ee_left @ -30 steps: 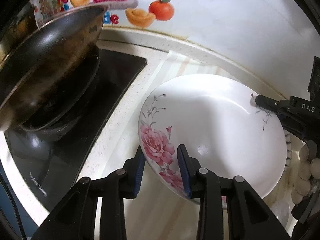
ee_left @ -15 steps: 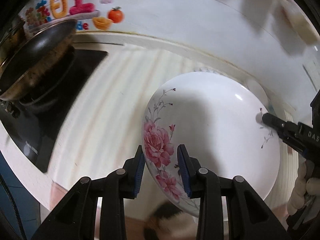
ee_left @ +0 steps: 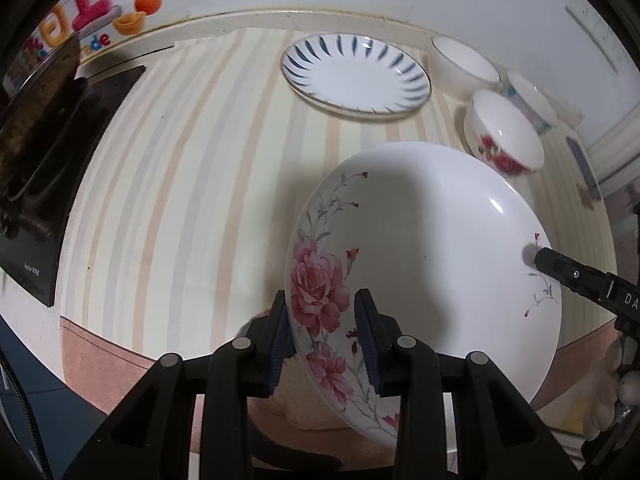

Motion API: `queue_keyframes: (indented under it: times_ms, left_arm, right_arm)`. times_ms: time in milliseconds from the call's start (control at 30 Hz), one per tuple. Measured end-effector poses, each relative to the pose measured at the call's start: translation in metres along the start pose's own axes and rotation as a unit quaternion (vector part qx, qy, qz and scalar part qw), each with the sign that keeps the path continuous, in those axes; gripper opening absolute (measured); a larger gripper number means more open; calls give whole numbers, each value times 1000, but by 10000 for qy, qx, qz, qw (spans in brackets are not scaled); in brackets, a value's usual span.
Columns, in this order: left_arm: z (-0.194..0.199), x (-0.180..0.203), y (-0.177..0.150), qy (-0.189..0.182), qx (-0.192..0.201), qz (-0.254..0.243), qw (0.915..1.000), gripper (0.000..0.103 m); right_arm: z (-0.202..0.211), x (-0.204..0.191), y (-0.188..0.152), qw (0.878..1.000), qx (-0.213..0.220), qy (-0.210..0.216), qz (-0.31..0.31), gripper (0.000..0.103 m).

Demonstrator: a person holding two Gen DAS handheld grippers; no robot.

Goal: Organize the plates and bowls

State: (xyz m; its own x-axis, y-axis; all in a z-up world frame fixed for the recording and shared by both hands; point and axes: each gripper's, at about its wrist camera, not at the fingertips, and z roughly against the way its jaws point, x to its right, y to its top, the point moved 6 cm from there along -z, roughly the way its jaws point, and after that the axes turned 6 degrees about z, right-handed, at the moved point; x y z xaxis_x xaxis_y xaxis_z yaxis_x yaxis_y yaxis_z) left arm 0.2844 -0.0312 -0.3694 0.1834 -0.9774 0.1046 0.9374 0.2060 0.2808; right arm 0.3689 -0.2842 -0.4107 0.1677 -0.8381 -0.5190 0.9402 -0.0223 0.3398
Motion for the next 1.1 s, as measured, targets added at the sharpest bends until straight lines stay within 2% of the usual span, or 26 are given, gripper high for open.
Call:
queue_keyframes:
  times_ms: [367,733,1100]
  left_arm:
    - [-20,7,-4,392,-52,-179,9991,30]
    - [-29,0,-5,482,-182,18,9987,30]
    - [-31,2,-4,539,-223,-93,9983,30]
  right_arm:
    - [-16,11,-16,9998,-152,-118,-21,17]
    - [-25,2,-14,9995,-250,-191,67,17]
    - [-28,-4,-13,9983,-414,-380,157,18]
